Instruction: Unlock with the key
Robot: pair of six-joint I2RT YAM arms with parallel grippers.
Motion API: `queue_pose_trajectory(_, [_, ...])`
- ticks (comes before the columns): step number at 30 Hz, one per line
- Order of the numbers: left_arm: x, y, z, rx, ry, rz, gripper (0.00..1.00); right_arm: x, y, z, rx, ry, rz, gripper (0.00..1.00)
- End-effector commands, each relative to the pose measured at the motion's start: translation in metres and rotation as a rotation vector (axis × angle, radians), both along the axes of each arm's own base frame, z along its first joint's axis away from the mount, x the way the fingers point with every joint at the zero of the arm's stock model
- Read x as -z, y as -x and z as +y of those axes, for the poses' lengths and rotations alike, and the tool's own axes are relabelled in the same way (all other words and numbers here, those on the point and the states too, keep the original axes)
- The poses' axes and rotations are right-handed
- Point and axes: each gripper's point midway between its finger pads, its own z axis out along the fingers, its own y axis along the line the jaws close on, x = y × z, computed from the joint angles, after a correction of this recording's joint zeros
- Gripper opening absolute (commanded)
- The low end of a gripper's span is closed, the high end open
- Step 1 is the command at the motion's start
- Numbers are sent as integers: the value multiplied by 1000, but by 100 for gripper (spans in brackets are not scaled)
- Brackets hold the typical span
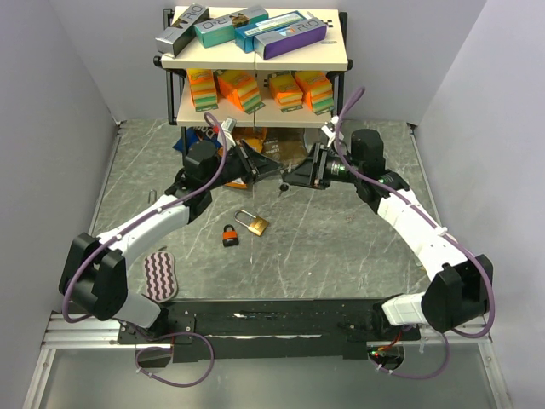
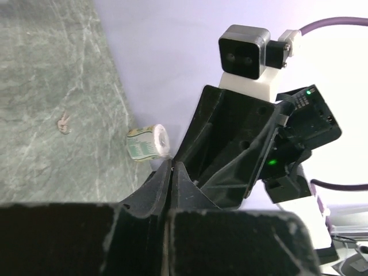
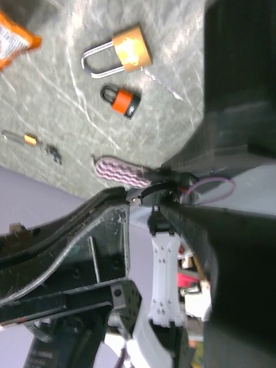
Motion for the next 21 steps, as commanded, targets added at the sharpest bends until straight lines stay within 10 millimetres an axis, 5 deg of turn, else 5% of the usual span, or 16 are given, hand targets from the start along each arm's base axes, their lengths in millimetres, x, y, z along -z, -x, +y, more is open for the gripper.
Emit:
queue_pose_trajectory(1, [-16, 2, 4, 15, -34, -126, 1, -38, -3, -19, 84, 26, -190, 62])
queue_pose_trajectory(5, [-26, 16, 4, 85, -38, -207, 1, -55, 3, -24, 85, 27, -305, 75])
queue_pose_trajectory(10, [-35, 31, 1, 178, -8, -274, 1, -52, 8, -16, 20, -13, -297, 60])
queue_pose_trajectory(21, [-39, 40, -1, 229, 53, -284, 1, -43, 17, 0, -129, -73, -238, 52])
